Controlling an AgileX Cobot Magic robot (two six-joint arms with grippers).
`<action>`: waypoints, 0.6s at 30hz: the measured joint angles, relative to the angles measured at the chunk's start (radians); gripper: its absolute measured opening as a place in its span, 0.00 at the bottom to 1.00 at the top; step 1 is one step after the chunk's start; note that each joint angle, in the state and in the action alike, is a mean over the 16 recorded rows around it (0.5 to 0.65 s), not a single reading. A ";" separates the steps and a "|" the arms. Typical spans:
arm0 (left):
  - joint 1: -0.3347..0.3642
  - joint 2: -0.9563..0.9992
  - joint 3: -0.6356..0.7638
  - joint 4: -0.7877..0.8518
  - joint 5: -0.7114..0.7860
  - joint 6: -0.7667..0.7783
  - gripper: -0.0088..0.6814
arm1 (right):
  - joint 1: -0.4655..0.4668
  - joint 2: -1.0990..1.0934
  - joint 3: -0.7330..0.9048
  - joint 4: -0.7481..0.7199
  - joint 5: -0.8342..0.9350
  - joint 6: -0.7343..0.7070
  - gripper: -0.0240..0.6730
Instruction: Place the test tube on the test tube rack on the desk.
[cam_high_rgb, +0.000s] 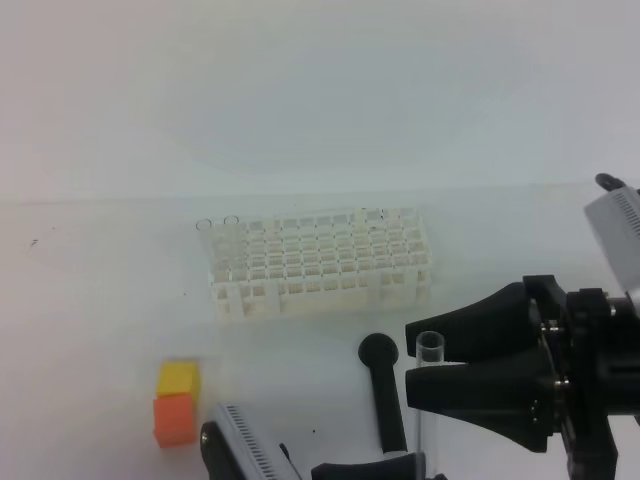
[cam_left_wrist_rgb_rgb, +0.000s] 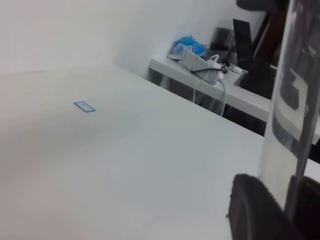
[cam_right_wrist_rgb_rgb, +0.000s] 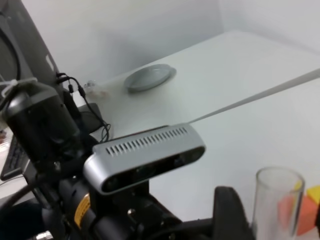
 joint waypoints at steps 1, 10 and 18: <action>0.000 0.000 0.000 -0.003 0.000 0.000 0.17 | 0.000 0.007 -0.001 0.000 0.003 0.001 0.56; 0.000 0.000 0.000 -0.028 0.000 -0.002 0.17 | 0.000 0.046 -0.003 0.000 0.026 -0.012 0.42; 0.000 0.000 0.000 -0.039 -0.003 -0.019 0.18 | 0.000 0.050 -0.006 -0.001 0.034 -0.042 0.25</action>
